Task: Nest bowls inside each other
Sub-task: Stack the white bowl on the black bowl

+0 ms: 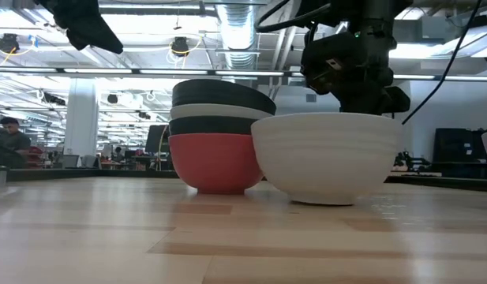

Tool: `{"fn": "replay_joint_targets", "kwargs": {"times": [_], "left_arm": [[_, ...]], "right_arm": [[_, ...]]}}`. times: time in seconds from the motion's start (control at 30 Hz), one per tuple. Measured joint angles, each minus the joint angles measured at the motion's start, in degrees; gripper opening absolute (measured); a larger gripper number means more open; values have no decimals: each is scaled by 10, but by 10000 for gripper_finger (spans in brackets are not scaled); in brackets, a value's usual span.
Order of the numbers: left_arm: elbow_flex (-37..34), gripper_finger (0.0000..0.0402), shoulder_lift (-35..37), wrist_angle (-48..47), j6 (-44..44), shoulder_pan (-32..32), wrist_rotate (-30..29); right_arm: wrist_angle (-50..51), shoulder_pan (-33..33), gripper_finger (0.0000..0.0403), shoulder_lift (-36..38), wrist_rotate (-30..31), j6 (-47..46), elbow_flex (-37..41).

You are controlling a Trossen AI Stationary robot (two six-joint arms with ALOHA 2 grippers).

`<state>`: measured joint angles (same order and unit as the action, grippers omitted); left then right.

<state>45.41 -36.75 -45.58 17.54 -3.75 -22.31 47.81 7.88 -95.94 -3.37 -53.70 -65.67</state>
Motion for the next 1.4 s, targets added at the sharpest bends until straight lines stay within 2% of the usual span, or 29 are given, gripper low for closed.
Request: {"fn": "replay_joint_targets", "kwargs": {"times": [0.27, 0.43, 0.53, 0.7, 0.97, 1.1, 1.4], "left_arm": [[0, 53, 0, 0, -6, 0, 0], [0, 53, 0, 0, -6, 0, 0], [0, 53, 0, 0, -6, 0, -1], [0, 53, 0, 19, -8, 0, -1], [0, 53, 0, 55, -7, 0, 8], [0, 53, 0, 54, -2, 0, 10], [0, 53, 0, 55, -2, 0, 10]], "right_arm": [[134, 0, 13, 4, 4, 44, -139], [187, 0, 6, 4, 7, 38, -210], [189, -5, 12, 2, 29, 41, -256], [198, -40, 10, -55, 69, 82, -334], [221, -88, 24, -159, 62, 150, -440], [225, -92, 18, -177, 51, 167, -472], [228, -111, 21, -188, 52, 177, -476]]}}
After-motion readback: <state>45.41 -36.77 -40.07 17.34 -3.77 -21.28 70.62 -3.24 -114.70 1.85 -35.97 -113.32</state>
